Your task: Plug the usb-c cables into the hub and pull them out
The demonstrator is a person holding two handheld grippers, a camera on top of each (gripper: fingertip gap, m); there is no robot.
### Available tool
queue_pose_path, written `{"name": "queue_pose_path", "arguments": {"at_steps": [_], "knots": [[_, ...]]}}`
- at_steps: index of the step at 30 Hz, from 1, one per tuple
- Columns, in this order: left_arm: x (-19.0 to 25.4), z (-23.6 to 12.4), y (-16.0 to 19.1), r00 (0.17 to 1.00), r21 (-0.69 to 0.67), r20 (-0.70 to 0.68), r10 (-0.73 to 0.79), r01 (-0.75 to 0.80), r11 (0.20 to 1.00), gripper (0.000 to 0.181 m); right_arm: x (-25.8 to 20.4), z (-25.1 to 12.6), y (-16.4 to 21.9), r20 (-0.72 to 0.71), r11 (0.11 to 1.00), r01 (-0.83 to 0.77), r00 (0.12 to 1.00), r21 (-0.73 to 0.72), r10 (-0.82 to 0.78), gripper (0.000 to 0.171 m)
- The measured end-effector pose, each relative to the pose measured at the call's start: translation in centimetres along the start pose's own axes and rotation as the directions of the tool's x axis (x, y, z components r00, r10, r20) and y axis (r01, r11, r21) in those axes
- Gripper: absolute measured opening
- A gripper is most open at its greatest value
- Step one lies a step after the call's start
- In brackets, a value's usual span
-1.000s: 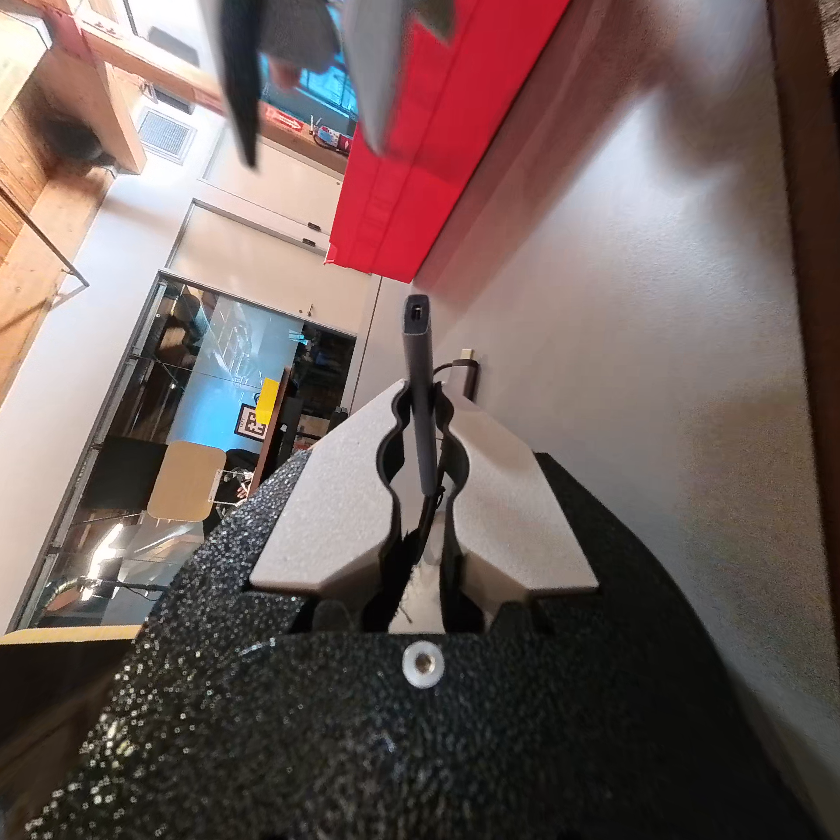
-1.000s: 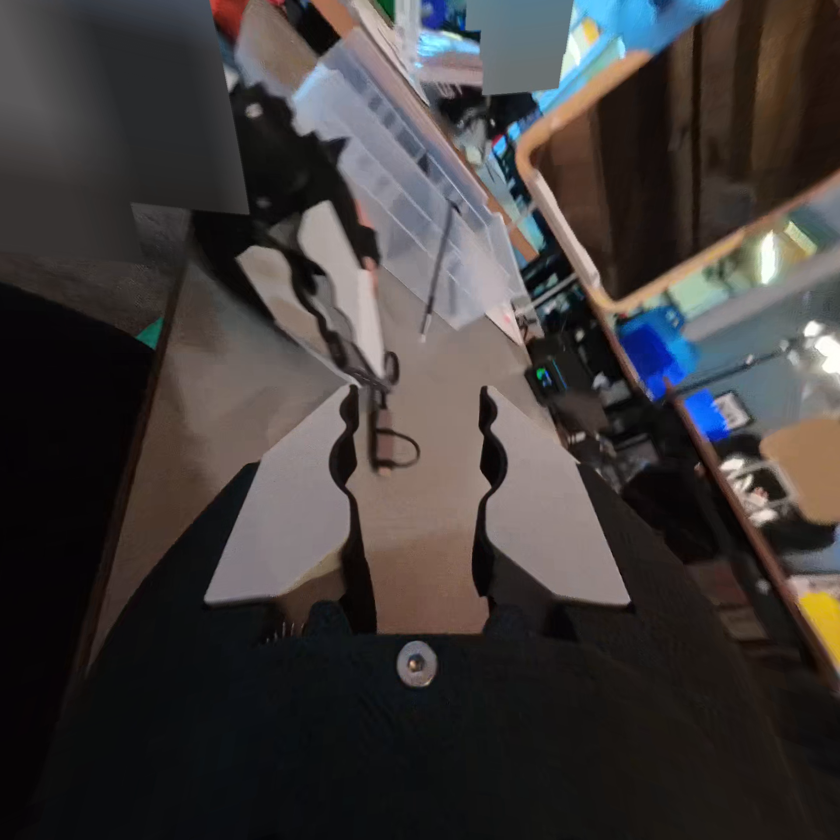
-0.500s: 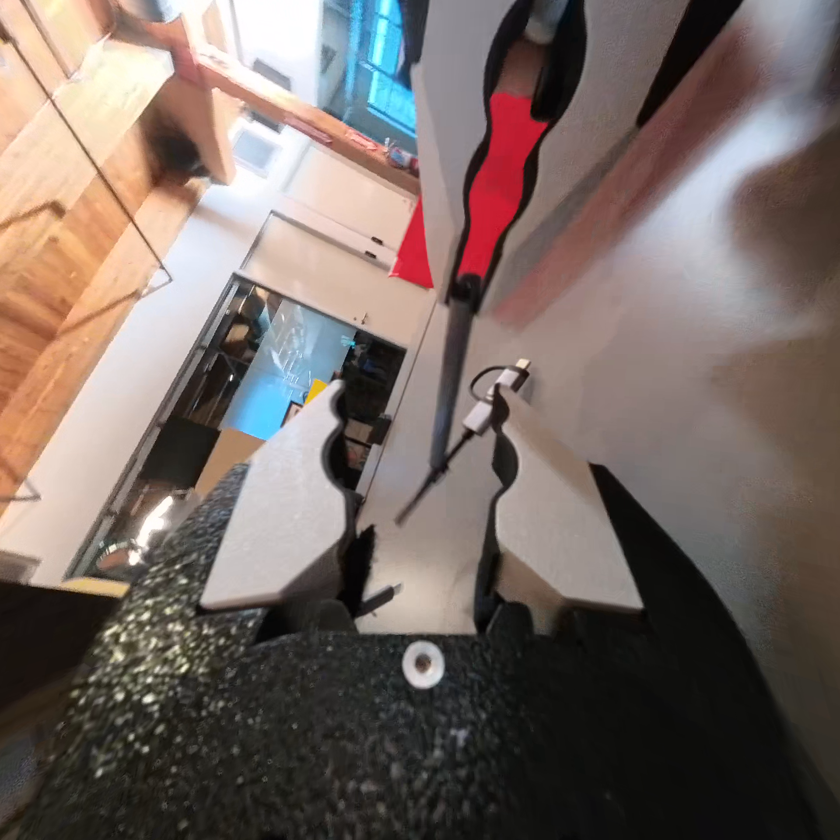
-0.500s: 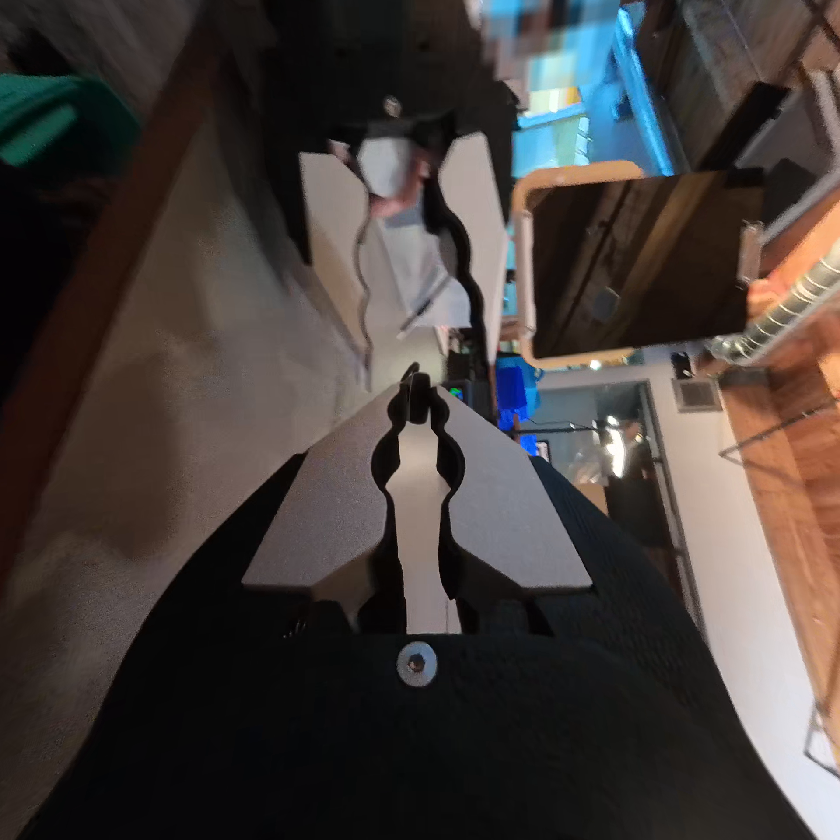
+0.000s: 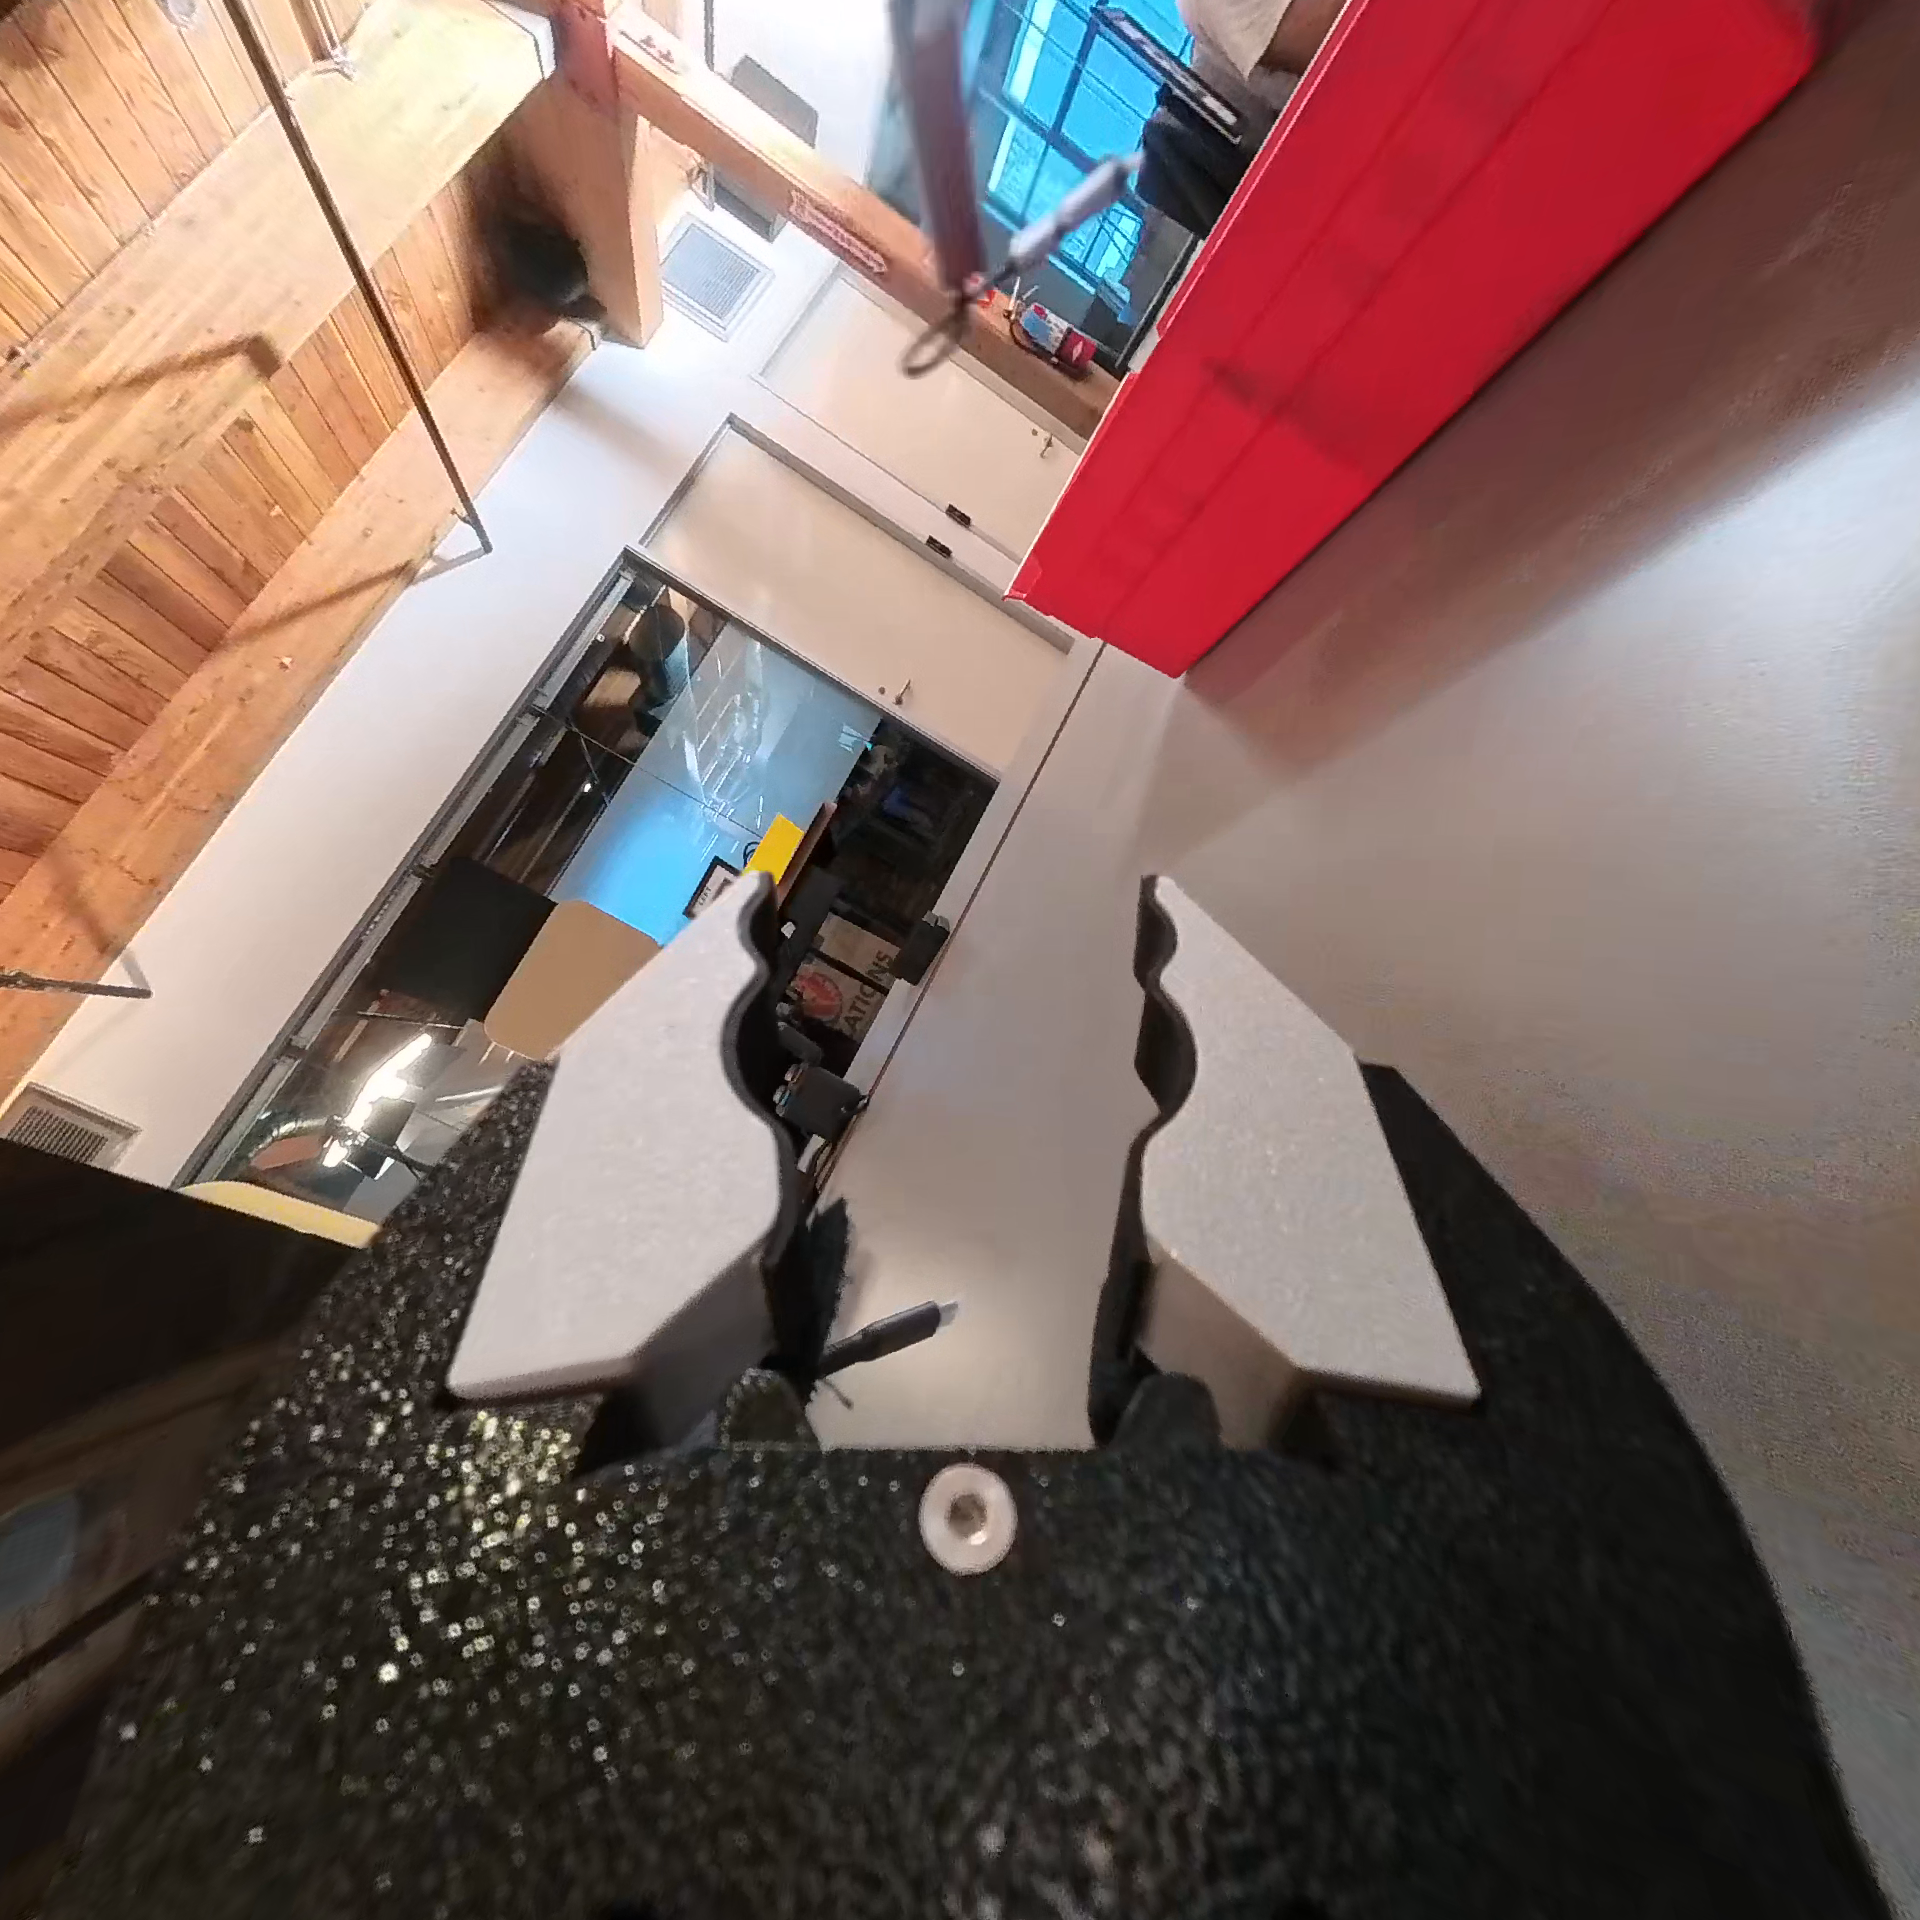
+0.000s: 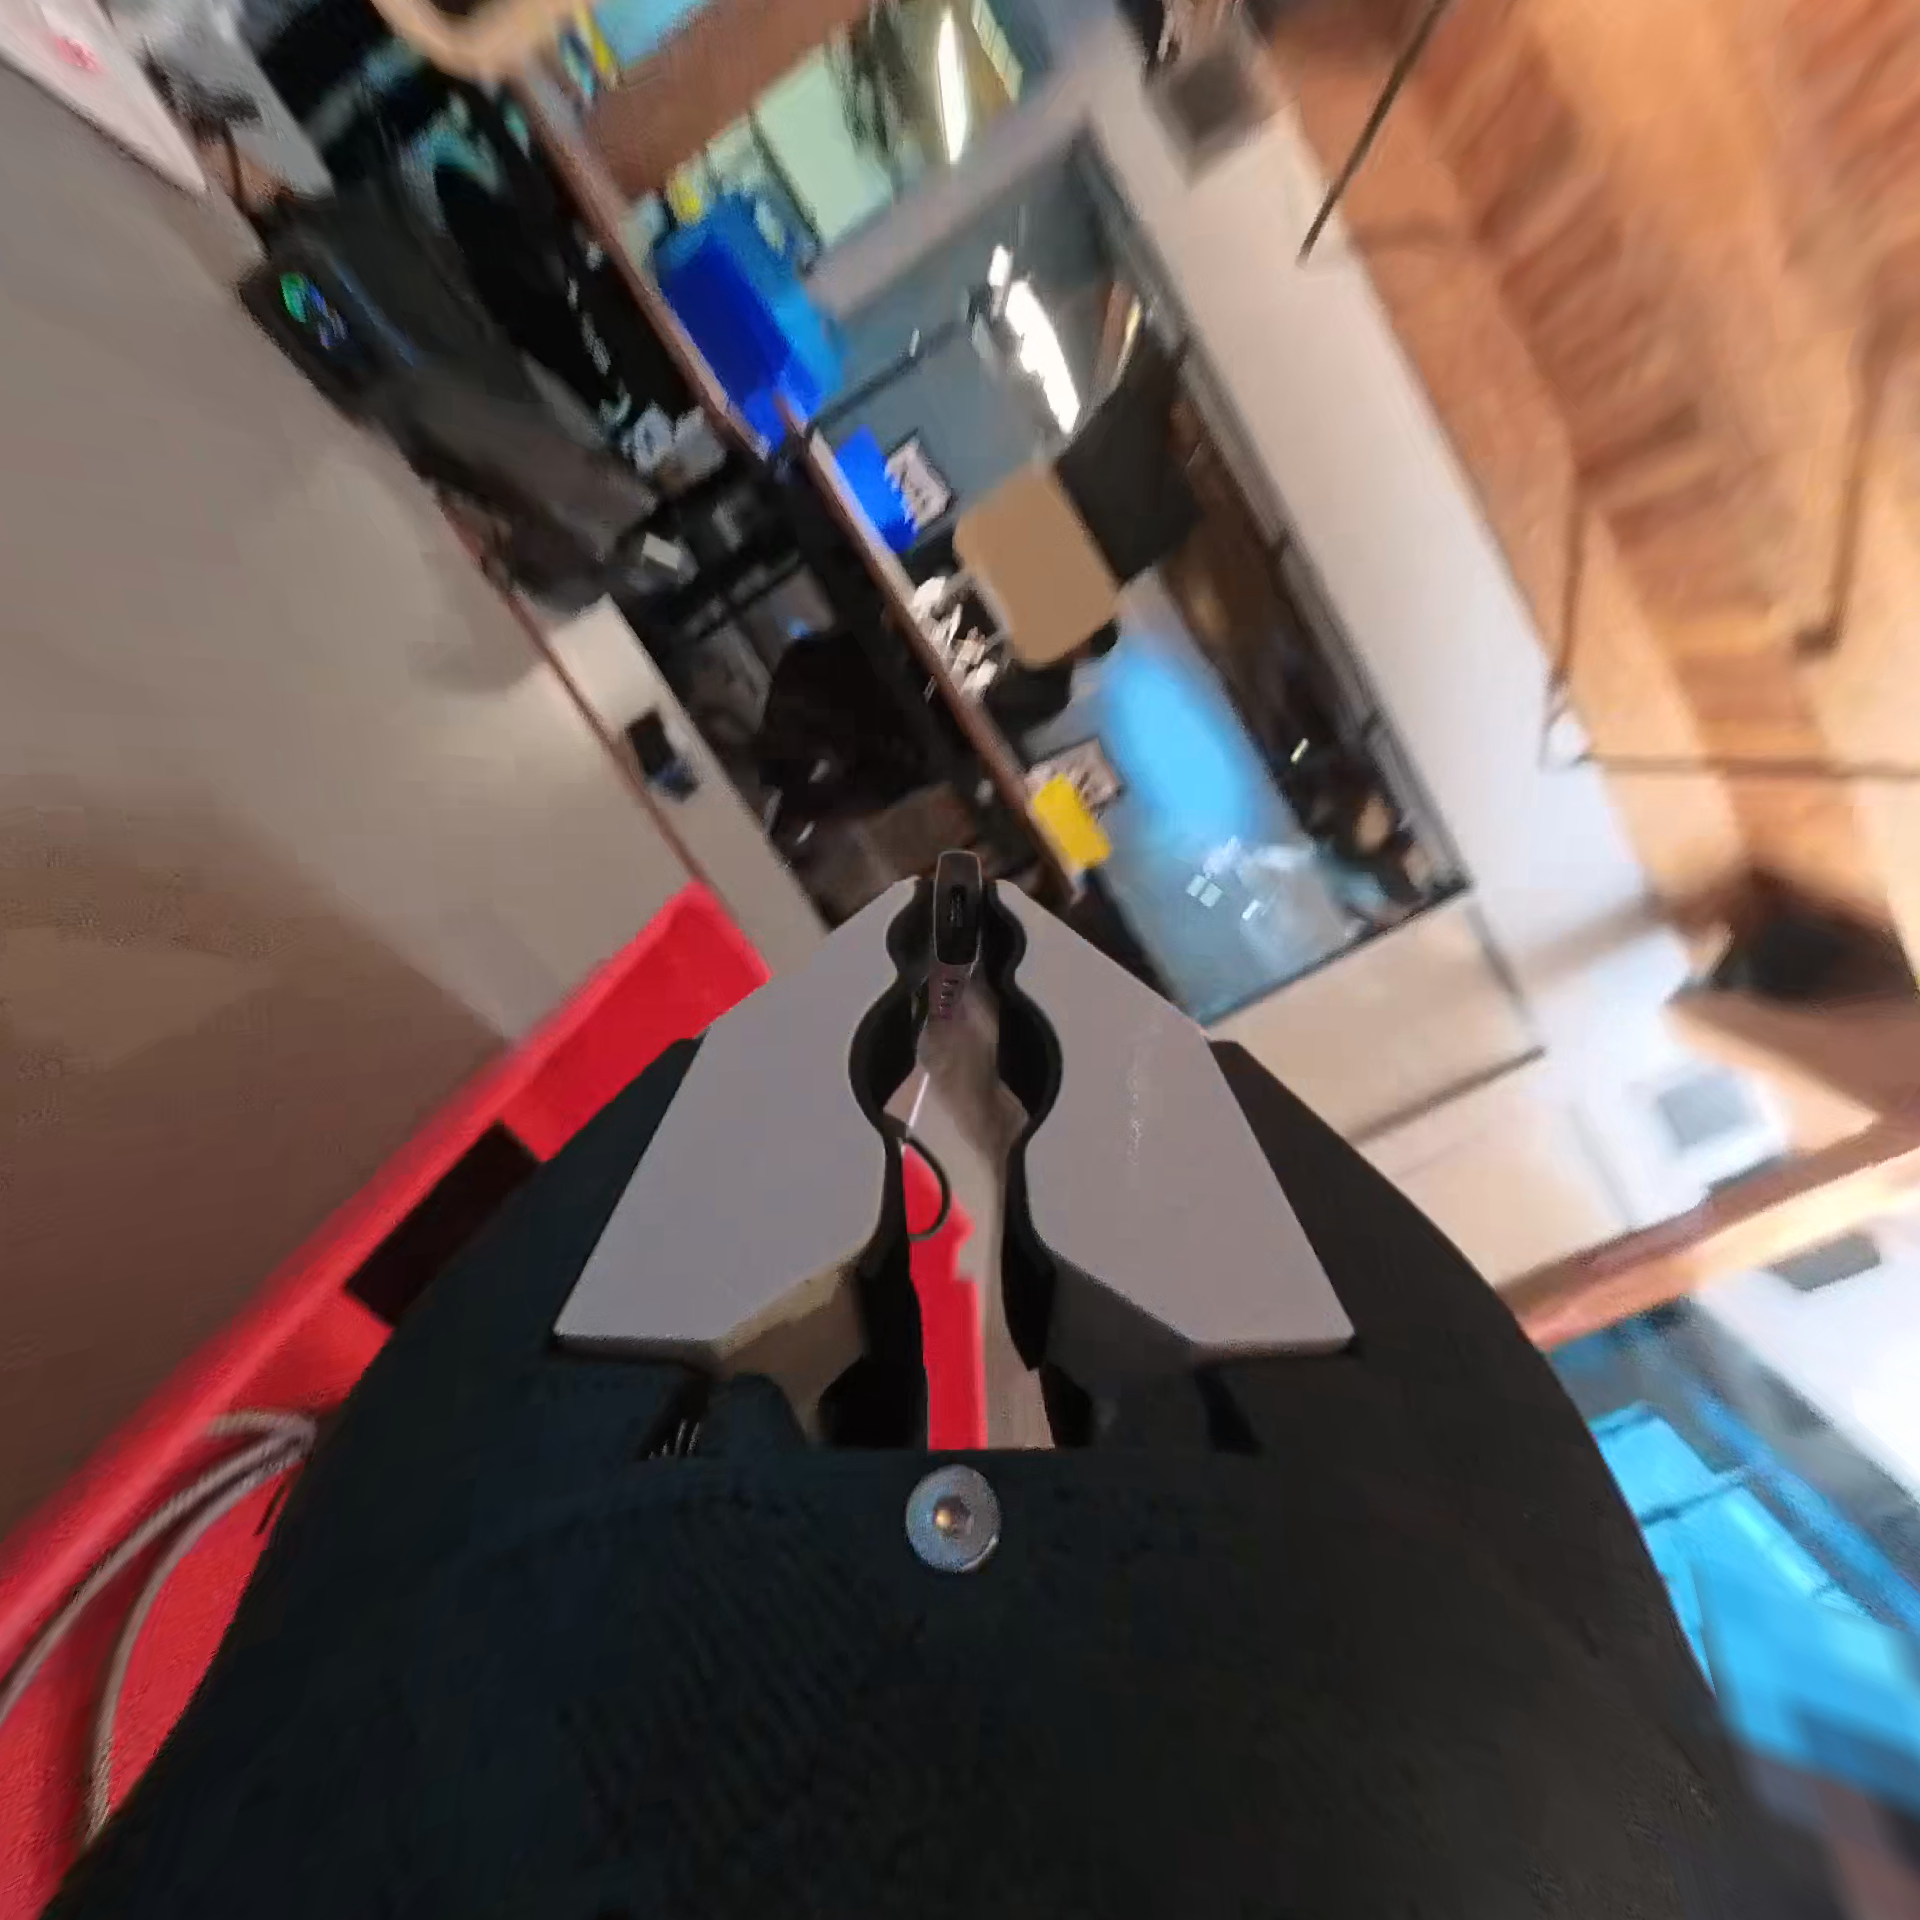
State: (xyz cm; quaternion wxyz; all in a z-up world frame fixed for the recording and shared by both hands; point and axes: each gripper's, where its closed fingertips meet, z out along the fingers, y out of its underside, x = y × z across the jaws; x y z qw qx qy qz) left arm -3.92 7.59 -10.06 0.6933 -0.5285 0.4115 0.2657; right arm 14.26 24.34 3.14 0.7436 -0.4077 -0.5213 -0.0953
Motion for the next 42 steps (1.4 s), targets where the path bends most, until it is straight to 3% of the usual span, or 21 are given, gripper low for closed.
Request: {"name": "queue_pose_path", "arguments": {"at_steps": [4,8,12,15,18,21,24,27,31,34,37,39,42], "knots": [[0.1,0.1,0.2,1.0,-0.007,-0.008,0.005,-0.005,1.0,0.066,-0.7,1.4,6.5,0.06,0.97,-0.161,0.983,-0.181,0.175,0.007],[0.5,0.3,0.6,1.0,-0.026,-0.028,0.011,-0.012,1.0,0.067,-1.6,1.7,9.4,0.067,0.909,-0.328,0.932,-0.257,0.355,0.01],[0.7,0.4,1.0,0.999,-0.039,-0.042,0.018,-0.02,0.999,0.067,-1.8,2.1,9.5,0.069,0.857,-0.439,0.879,-0.271,0.472,0.043],[0.8,0.5,1.3,0.999,-0.051,-0.051,0.016,-0.019,0.999,0.067,-2.0,1.8,7.3,0.115,0.842,-0.471,0.851,-0.263,0.513,0.056],[0.8,0.3,1.4,0.998,-0.054,-0.053,0.018,-0.021,0.998,0.066,-3.0,1.0,0.6,0.222,0.863,-0.487,0.833,-0.137,0.506,0.056],[0.6,0.1,1.6,0.998,-0.043,-0.055,0.02,-0.023,0.999,0.062,-7.4,-1.0,-7.1,0.406,0.849,-0.529,0.771,-0.023,0.491,0.056],[0.2,0.0,2.2,0.999,-0.058,-0.043,0.01,-0.012,0.998,0.062,-13.5,-2.2,-10.8,0.496,0.827,-0.559,0.737,0.065,0.459,0.056],[-0.2,-0.1,2.5,0.999,-0.064,-0.031,0.01,-0.012,0.998,0.061,-17.6,-1.4,-9.8,0.437,0.852,-0.501,0.807,0.148,0.399,0.051],[-0.3,-0.6,2.8,0.999,-0.07,-0.044,0.012,-0.015,0.997,0.059,-19.2,-0.5,-7.9,0.35,0.894,-0.375,0.894,0.244,0.28,0.038],[-1.4,-1.5,3.2,0.999,-0.091,-0.045,-0.02,0.016,0.996,0.052,-19.4,-0.5,-8.1,0.363,0.892,-0.376,0.891,0.25,0.274,0.037],[-5.7,-2.1,2.5,0.986,-0.148,0.012,-0.164,0.164,0.975,0.053,-19.3,-0.7,-8.0,0.362,0.889,-0.38,0.89,0.255,0.277,0.036],[-8.4,-2.6,2.6,0.961,-0.24,-0.005,-0.277,0.268,0.933,0.052,-19.3,-0.5,-8.0,0.367,0.883,-0.397,0.883,0.249,0.294,0.036],[-10.3,-4.6,5.4,0.927,-0.464,-0.196,-0.321,0.201,0.863,0.051,-18.9,-0.3,-7.7,0.376,0.866,-0.445,0.861,0.23,0.342,0.036]]}}
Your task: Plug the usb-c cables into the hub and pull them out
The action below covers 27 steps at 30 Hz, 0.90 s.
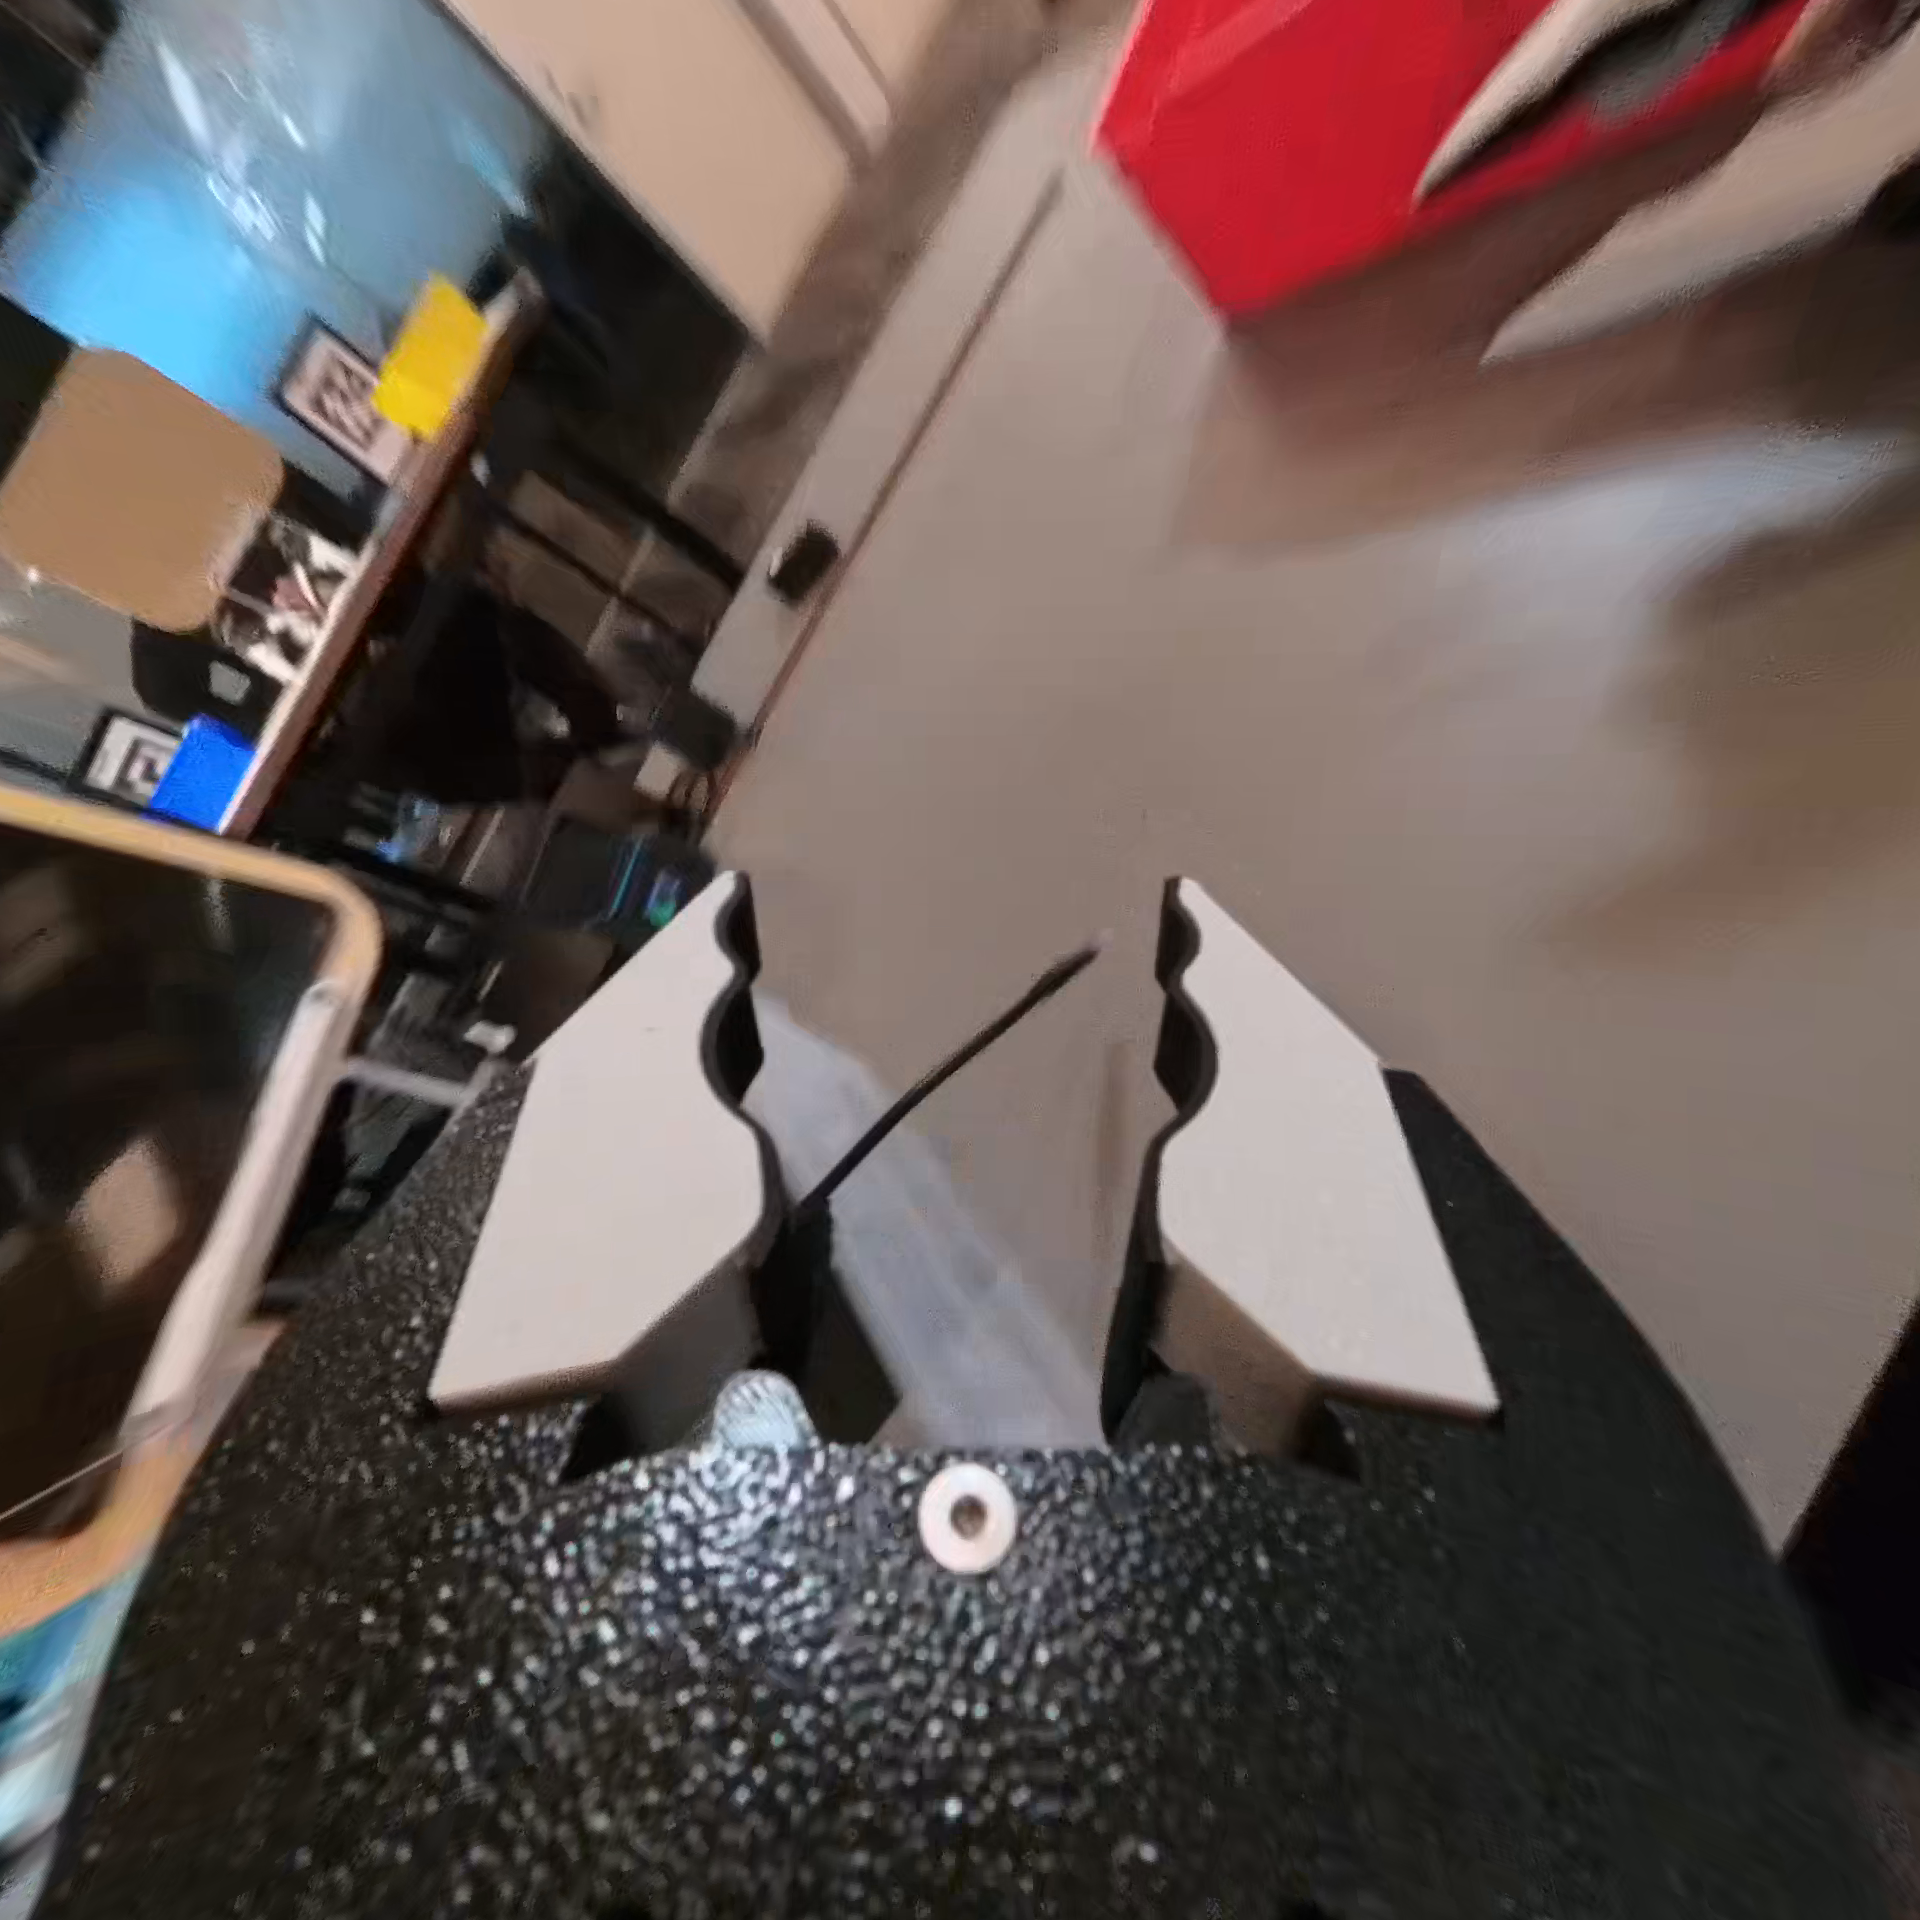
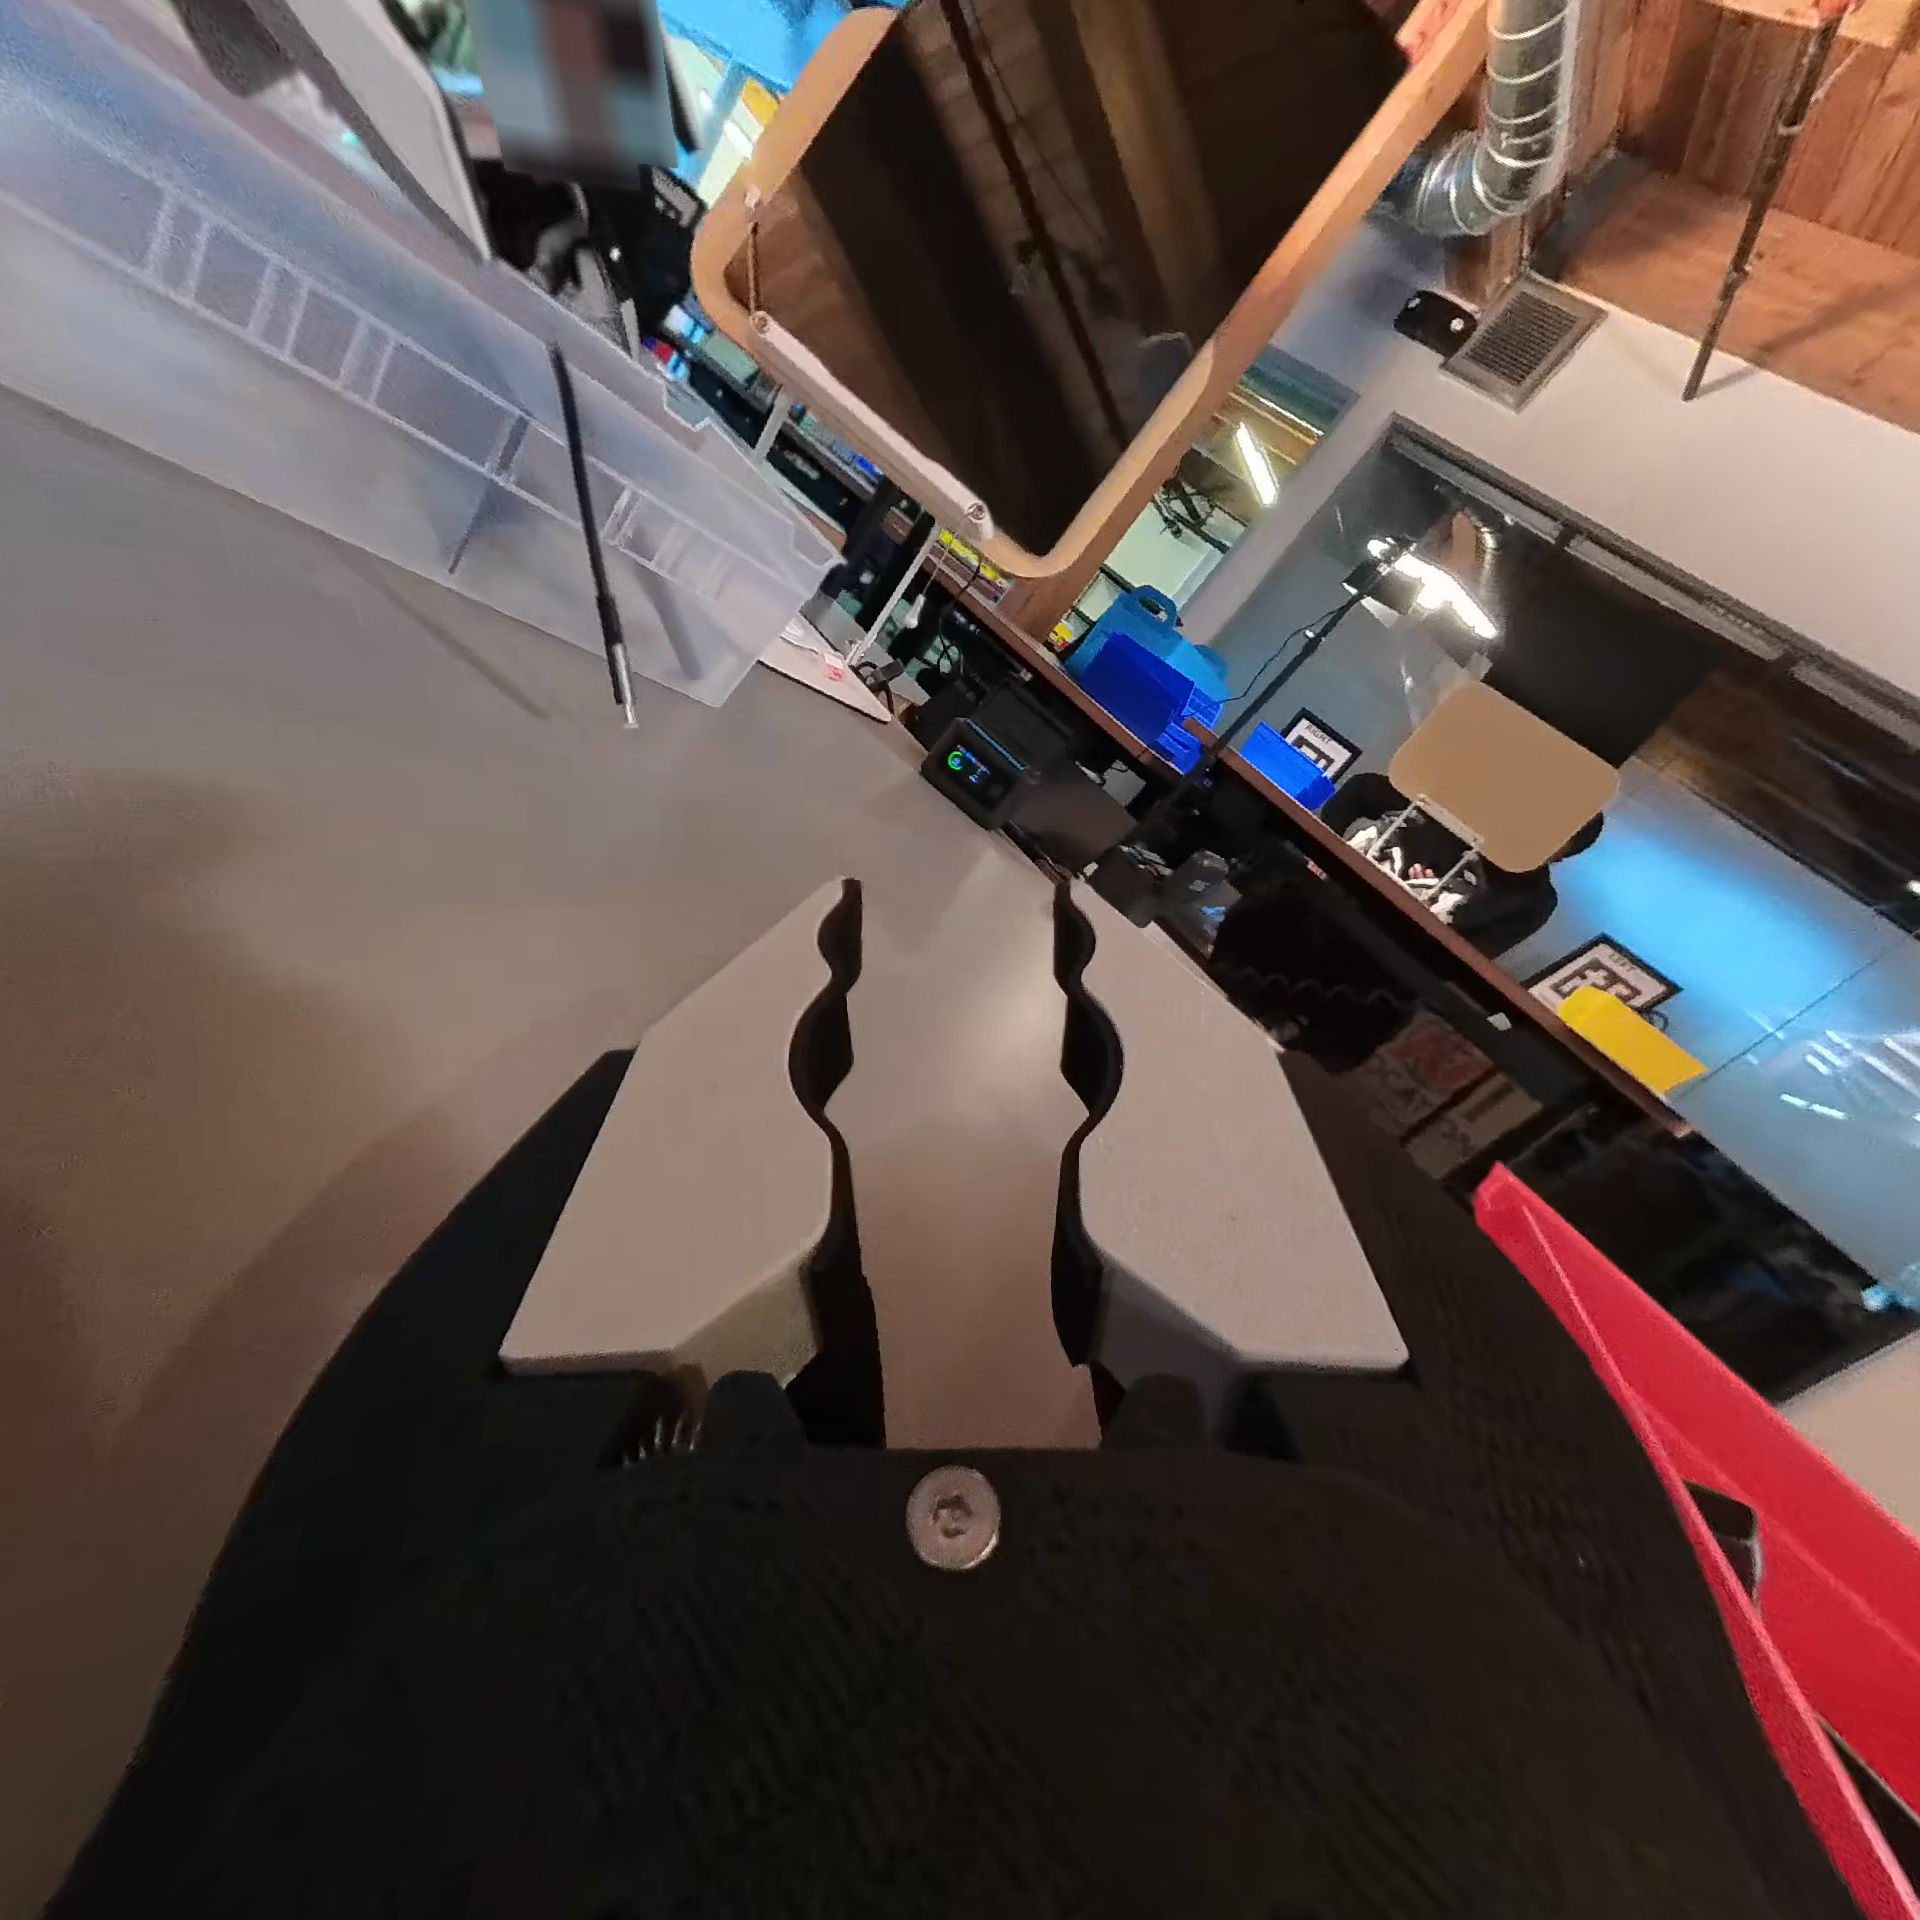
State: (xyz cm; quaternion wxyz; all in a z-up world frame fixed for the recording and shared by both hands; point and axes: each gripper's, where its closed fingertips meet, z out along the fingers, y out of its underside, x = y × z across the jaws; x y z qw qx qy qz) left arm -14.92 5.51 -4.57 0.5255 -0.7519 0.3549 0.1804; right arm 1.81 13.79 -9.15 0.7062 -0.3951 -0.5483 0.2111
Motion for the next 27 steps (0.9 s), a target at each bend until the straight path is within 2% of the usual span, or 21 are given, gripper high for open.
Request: {"name": "queue_pose_path", "arguments": {"at_steps": [2,4,6,7,9,10,12,13,15,17,19,24,25,26,27], "knots": [[-4.3,-0.9,3.0,0.994,-0.116,0.07,0.087,-0.078,0.99,0.05,0.5,-0.1,0.0,-0.011,0.999,-0.041,0.999,0.008,0.041,0.036],[-7.8,-0.9,6.1,0.995,-0.197,0.074,0.068,-0.052,0.979,0.049,0.9,0.0,0.2,-0.015,0.997,-0.077,0.997,0.003,0.077,0.036],[-9.9,-0.1,9.3,0.994,-0.271,0.038,-0.099,0.106,0.957,0.047,1.2,-0.1,0.3,-0.021,0.995,-0.102,0.995,0.007,0.102,0.035],[-9.8,0.6,10.7,0.973,-0.315,-0.026,-0.23,0.211,0.926,0.04,1.3,-0.2,0.2,-0.021,0.994,-0.106,0.994,0.011,0.106,0.035],[-8.7,1.8,11.9,0.848,-0.378,-0.178,-0.499,0.409,0.831,0.04,1.3,-0.3,0.0,-0.016,0.995,-0.099,0.995,0.028,0.099,0.035],[-9.3,2.6,12.1,0.787,-0.374,-0.172,-0.593,0.504,0.778,0.04,1.2,-0.3,-0.1,-0.007,0.995,-0.096,0.995,0.035,0.096,0.035],[-10.7,3.7,13.3,0.686,-0.407,-0.103,-0.72,0.631,0.66,0.04,0.9,-0.2,-0.1,0.008,0.995,-0.091,0.996,0.035,0.091,0.035],[-10.8,4.0,14.3,0.637,-0.466,-0.053,-0.769,0.665,0.584,0.045,0.9,-0.2,-0.1,0.01,0.995,-0.089,0.996,0.038,0.089,0.035],[-9.7,4.3,16.4,0.548,-0.607,0.055,-0.835,0.682,0.408,0.054,0.8,-0.3,-0.3,0.015,0.995,-0.092,0.996,0.048,0.091,0.035],[-8.3,4.3,17.6,0.505,-0.704,0.098,-0.858,0.644,0.299,0.059,0.8,-0.3,-0.3,0.018,0.994,-0.094,0.995,0.048,0.094,0.036],[-7.5,5.0,17.3,0.429,-0.72,0.092,-0.899,0.652,0.238,0.046,0.8,-0.3,-0.4,0.014,0.995,-0.085,0.996,0.05,0.085,0.035],[-6.0,6.2,17.3,0.257,-0.75,0.09,-0.962,0.653,0.104,0.046,-0.2,-0.7,-1.5,-0.003,0.992,0.086,0.996,0.088,-0.086,0.03],[-5.8,6.4,17.1,0.218,-0.75,0.082,-0.972,0.656,0.084,0.04,-0.7,-0.7,-1.6,0.006,0.989,0.117,0.993,0.089,-0.118,0.029],[-5.6,6.7,16.4,0.169,-0.747,0.045,-0.985,0.66,0.079,0.024,-1.1,-0.6,-1.6,0.017,0.985,0.147,0.989,0.088,-0.149,0.029],[-5.5,6.8,16.2,0.152,-0.744,0.038,-0.988,0.665,0.074,0.022,-1.5,-0.6,-1.6,0.025,0.981,0.172,0.984,0.088,-0.175,0.029]]}}
